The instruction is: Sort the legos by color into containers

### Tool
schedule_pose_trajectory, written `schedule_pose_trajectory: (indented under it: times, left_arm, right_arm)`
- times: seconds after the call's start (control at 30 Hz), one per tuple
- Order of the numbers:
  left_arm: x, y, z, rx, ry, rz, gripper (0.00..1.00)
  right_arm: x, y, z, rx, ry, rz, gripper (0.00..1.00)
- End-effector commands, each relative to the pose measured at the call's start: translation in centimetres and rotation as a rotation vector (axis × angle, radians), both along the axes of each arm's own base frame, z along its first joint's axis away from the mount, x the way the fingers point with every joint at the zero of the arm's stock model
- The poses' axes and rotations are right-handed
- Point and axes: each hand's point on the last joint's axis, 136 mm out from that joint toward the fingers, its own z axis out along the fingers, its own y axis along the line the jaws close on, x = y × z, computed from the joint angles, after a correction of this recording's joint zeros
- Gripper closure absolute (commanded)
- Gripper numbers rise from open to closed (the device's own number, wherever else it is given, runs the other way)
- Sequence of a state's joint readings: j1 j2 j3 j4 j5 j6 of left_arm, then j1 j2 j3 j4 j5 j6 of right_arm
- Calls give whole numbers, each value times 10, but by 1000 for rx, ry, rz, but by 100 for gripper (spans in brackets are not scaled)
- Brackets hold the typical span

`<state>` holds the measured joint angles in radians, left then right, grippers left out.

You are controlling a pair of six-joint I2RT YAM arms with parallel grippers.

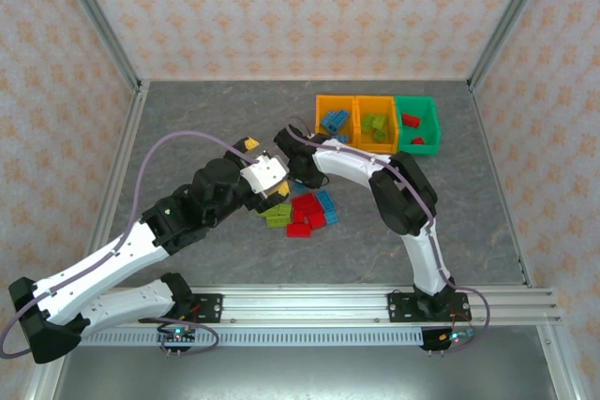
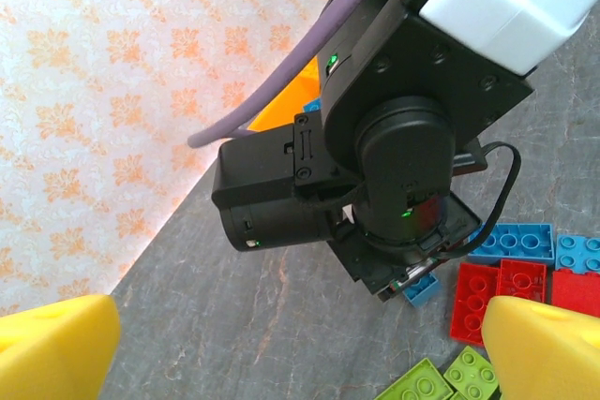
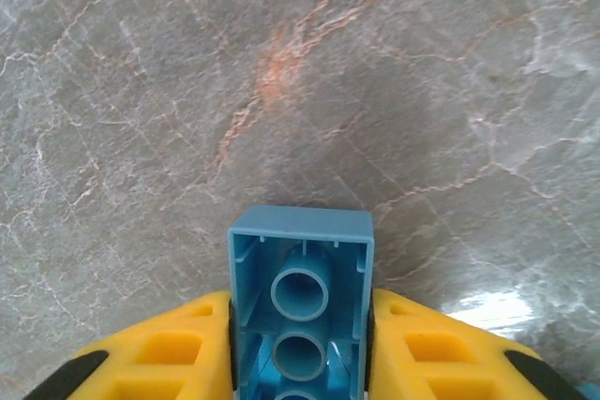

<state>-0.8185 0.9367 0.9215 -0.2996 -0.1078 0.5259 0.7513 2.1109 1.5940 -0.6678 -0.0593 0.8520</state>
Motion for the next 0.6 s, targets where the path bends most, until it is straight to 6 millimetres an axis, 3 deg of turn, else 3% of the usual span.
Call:
schedule_pose_trajectory:
  times: [0.0, 0.13, 0.3, 0.43, 0.57]
  left_arm:
    - [-4, -1, -9, 34, 21, -25, 0]
    - [-5, 0, -6, 26, 14, -27, 0]
    - [-6, -1, -6, 22, 19, -34, 0]
    - [-4, -2, -9, 32, 25, -29, 0]
    - [-3, -1, -11, 41, 22, -22, 0]
  right_arm:
    - [7, -18, 29, -2, -66, -14, 69]
    - [21, -45, 78, -28, -207, -18, 69]
    - [63, -94, 127, -118, -379, -32, 69]
    - [108, -120, 133, -175, -400, -42, 69]
    - [148, -127, 128, -181, -371, -29, 67]
